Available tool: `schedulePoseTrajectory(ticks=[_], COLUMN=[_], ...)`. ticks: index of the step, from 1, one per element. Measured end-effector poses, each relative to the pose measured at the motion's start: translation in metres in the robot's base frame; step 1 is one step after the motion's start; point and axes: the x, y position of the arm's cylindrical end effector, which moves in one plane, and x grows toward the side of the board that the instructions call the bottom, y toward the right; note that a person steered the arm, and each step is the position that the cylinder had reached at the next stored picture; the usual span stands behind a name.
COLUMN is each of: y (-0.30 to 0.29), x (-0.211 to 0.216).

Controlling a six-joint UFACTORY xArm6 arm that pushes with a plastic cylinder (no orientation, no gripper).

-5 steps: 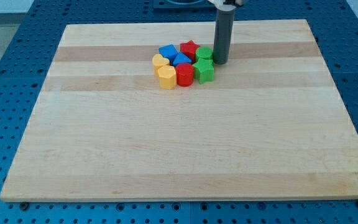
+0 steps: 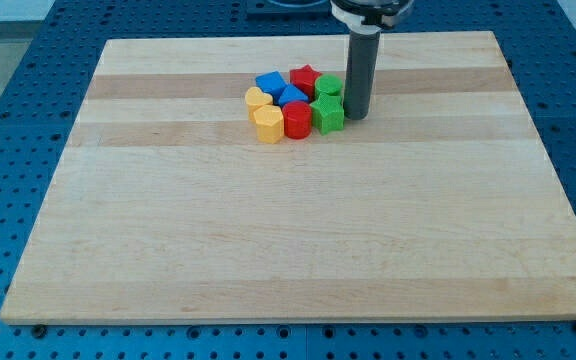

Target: Push the green star into the red circle

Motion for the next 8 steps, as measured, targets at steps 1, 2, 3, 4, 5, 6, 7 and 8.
schedulePoseTrajectory(ticks=[1, 2, 3, 4, 5, 6, 7, 8], y=[0.0, 0.0, 0.0, -0.006, -0.018, -0.033, -0.05, -0.058], x=[-0.007, -0.019, -0.017, -0.002, 0.005, 0.007, 0.015, 0.019])
